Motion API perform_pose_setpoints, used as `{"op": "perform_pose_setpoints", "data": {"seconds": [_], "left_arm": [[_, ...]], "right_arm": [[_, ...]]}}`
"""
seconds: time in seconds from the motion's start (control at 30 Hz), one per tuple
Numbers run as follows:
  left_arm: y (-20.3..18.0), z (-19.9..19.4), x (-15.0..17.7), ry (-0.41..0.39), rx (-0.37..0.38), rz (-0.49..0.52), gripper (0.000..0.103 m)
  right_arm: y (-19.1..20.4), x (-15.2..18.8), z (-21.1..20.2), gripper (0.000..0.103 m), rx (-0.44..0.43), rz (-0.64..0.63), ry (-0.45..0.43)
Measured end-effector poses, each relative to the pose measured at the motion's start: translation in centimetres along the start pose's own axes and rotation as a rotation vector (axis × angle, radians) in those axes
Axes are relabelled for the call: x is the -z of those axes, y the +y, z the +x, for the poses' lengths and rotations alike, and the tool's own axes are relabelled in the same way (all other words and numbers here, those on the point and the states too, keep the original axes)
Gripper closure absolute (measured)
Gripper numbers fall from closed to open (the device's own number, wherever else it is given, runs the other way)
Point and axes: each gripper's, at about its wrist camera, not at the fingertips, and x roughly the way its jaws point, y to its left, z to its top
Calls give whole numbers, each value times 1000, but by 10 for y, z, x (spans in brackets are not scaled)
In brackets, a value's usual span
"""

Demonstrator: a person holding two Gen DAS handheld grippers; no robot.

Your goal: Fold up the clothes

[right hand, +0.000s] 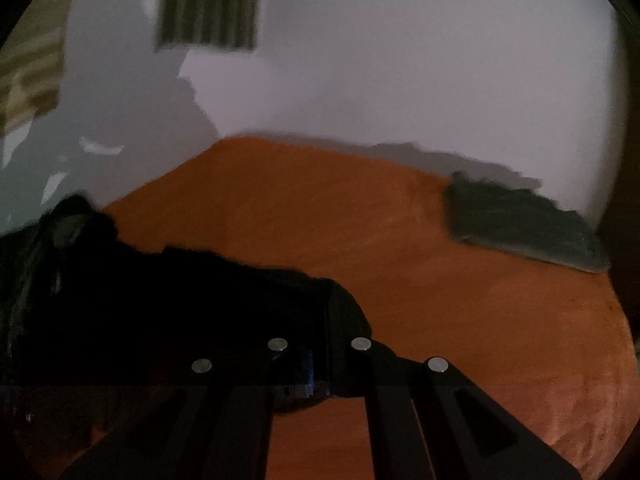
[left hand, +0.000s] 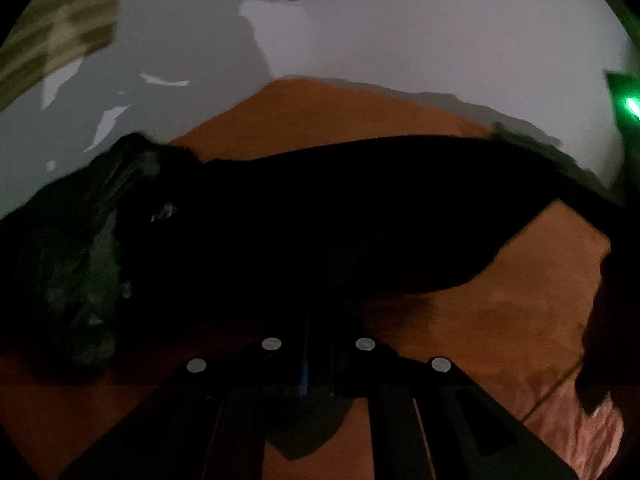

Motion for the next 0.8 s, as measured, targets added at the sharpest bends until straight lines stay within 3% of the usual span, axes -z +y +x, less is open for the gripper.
{"op": "perform_pose_setpoints", "data": {"seconds": [0.3, 0.43, 0.57, 0.67, 0.8], "left_arm": [[-123, -57, 16, -46, 362, 129, 95], [-152, -74, 20, 3, 553, 124, 95], [-169, -94, 53, 47, 717, 282, 95], [-174, -106, 106, 68, 743, 485, 95], [-165, -97, 161, 211, 770, 543, 95]], "right_arm": [[-171, 2, -41, 101, 253, 186, -5], [-268, 31, -83, 101, 400, 258, 14], [-309, 70, -134, 101, 496, 198, 39], [-302, 118, -162, 101, 443, 147, 148], [-293, 178, -163, 101, 356, 140, 313]]}}
